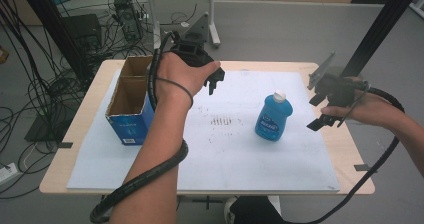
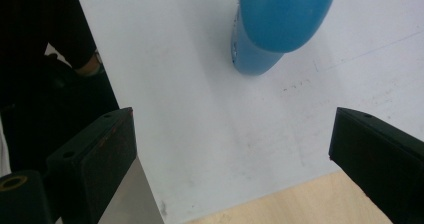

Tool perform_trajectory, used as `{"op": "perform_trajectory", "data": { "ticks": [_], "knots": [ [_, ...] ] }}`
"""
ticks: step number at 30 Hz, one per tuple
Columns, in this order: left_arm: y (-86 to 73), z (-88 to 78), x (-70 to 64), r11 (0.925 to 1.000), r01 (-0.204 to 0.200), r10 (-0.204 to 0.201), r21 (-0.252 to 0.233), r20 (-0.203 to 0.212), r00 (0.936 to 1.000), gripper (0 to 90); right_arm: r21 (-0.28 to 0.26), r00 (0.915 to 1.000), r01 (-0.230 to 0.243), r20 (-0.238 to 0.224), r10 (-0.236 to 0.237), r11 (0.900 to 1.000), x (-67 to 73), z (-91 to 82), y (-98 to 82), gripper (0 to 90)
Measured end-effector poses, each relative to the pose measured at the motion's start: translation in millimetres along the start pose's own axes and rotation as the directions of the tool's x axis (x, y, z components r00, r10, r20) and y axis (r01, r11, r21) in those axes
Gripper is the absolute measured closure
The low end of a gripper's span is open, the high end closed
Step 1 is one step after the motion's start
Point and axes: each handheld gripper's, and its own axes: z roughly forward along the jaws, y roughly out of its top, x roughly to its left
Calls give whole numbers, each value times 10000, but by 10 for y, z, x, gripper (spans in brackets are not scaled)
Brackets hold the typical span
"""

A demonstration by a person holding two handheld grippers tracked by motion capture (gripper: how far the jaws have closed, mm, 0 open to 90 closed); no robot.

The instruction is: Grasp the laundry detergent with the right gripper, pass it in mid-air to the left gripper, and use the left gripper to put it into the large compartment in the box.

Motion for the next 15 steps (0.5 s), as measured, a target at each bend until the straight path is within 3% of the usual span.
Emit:
{"op": "perform_trajectory", "data": {
  "ticks": [3,11,15],
  "knots": [
    [3,23,1,10000,-13,13,39,3,10000,60,-377,9993,-363,32,364,9986,-45,49,-73,46],
    [10,32,6,10000,-32,32,50,-26,10000,59,-870,9966,-796,141,811,9930,-93,139,-157,42],
    [11,44,8,10000,-66,66,53,-1,10000,59,-1304,9939,-1041,227,1079,9860,-113,225,-209,42]
  ]
}}
